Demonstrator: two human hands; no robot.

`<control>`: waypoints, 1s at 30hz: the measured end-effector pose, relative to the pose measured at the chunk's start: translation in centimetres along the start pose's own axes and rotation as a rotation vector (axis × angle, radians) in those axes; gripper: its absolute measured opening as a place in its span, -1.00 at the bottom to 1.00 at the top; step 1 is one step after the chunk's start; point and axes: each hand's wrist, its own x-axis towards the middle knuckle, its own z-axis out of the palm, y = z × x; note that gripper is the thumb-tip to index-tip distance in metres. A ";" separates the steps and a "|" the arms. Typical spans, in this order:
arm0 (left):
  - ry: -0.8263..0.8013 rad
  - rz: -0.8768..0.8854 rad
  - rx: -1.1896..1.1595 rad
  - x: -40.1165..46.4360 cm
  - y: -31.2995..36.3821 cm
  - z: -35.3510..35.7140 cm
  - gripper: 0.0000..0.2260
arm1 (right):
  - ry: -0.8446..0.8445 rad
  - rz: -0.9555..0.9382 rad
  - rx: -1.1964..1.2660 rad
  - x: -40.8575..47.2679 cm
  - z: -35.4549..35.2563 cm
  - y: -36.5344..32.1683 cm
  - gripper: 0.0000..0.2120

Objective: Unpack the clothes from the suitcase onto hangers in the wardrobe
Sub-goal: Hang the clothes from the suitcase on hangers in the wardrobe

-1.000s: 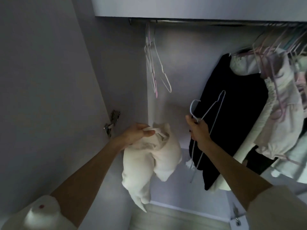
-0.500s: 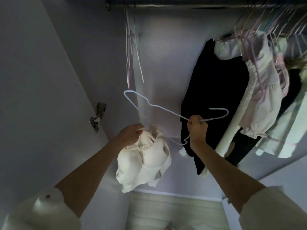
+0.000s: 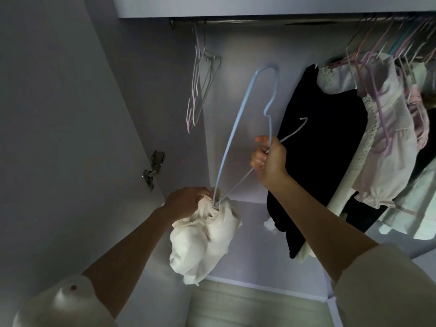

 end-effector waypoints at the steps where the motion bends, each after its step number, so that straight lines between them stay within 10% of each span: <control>1: 0.011 0.005 -0.003 -0.2 -0.1 -0.3 -0.71 | -0.014 0.004 -0.007 0.1 0.3 0.2 -0.74; 15: 0.220 0.199 -0.574 -0.8 -0.5 -4.5 -0.85 | -0.041 -0.146 -0.530 2.1 0.5 2.8 -0.66; 23: 0.208 0.142 -0.620 -0.8 0.7 -5.6 -0.89 | -0.103 -0.002 0.005 2.3 1.3 -0.3 -0.64; 30: 0.214 0.159 -0.729 -1.0 2.2 -6.9 -0.81 | -0.118 -0.107 -0.292 1.9 2.5 2.6 -0.68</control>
